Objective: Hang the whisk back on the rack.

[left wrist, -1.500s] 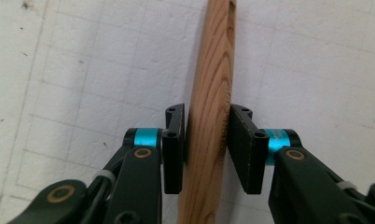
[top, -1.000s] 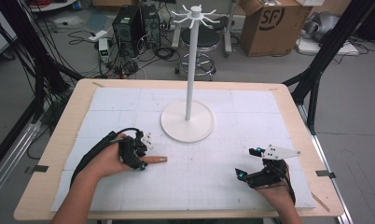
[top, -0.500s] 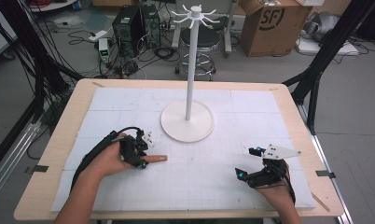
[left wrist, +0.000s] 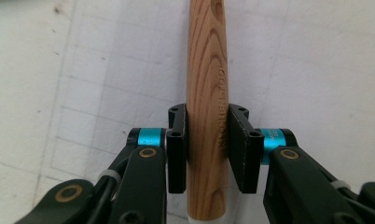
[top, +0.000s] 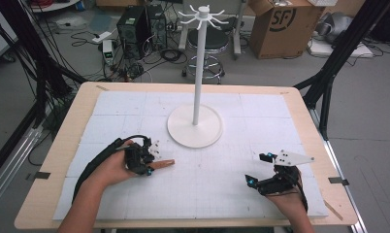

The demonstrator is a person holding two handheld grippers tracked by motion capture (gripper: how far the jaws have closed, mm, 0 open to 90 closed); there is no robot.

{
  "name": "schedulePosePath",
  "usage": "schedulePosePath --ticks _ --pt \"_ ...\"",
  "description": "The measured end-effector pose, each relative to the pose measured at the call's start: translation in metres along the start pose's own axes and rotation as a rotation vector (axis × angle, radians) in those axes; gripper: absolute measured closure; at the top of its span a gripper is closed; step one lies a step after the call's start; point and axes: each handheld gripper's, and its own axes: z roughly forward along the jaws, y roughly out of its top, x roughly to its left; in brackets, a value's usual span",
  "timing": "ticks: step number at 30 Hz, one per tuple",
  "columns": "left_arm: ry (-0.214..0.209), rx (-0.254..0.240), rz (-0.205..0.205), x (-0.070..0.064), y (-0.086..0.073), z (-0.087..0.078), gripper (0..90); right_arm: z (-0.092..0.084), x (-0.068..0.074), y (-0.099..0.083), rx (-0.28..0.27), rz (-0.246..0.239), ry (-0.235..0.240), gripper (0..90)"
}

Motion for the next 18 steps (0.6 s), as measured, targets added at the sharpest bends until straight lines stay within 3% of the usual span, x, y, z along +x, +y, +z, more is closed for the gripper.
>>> schedulePosePath --ticks 8,15,18 --pt "0.014 -0.178 -0.051 0.001 -0.008 -0.028 70.9 0.002 0.0 0.0 0.003 0.001 0.001 0.4" --pt "0.04 -0.289 -0.093 -0.002 -0.004 -0.047 70.8 0.0 -0.001 0.001 -0.009 0.003 0.0 0.4" --pt "0.053 -0.306 -0.087 -0.003 0.002 -0.057 70.8 0.001 0.0 0.001 -0.004 -0.003 0.0 0.4"
